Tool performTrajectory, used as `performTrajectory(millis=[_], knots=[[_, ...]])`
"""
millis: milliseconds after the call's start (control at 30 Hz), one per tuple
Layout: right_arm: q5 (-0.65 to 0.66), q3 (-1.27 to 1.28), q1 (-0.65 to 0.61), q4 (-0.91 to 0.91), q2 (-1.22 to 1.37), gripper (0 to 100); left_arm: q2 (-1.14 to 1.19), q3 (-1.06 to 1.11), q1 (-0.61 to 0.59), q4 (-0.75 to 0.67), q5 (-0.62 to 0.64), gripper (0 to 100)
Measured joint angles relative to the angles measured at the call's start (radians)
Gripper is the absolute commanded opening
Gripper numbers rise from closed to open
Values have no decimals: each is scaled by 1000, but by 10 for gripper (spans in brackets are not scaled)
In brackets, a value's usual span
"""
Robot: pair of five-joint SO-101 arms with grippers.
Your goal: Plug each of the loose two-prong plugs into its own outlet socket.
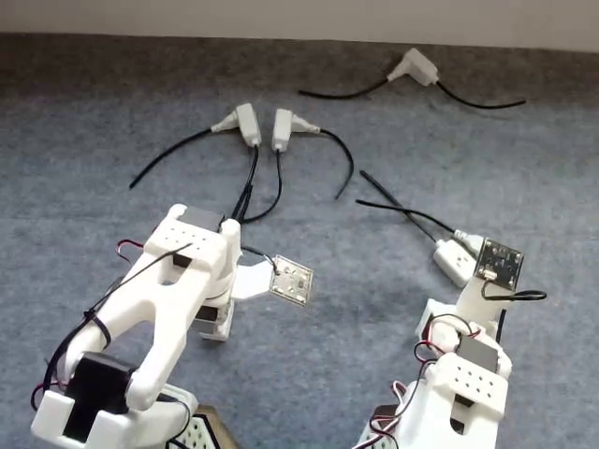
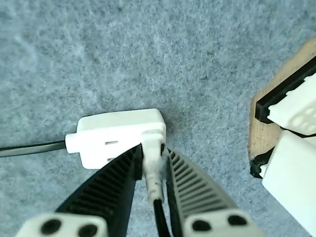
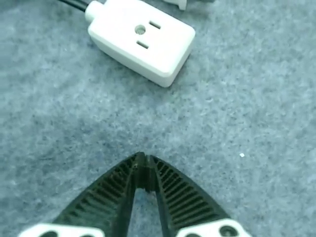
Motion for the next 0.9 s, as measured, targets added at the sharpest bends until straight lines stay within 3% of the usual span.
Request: performTrajectory(millis=[500, 700, 900], knots=[[0, 0, 0, -3, 0, 7, -333, 222, -9, -31, 0, 8], [0, 0, 0, -3, 0, 7, -382, 247, -9, -103, 20, 127], [0, 0, 0, -3, 0, 7, -381, 247, -5, -153, 34, 133]])
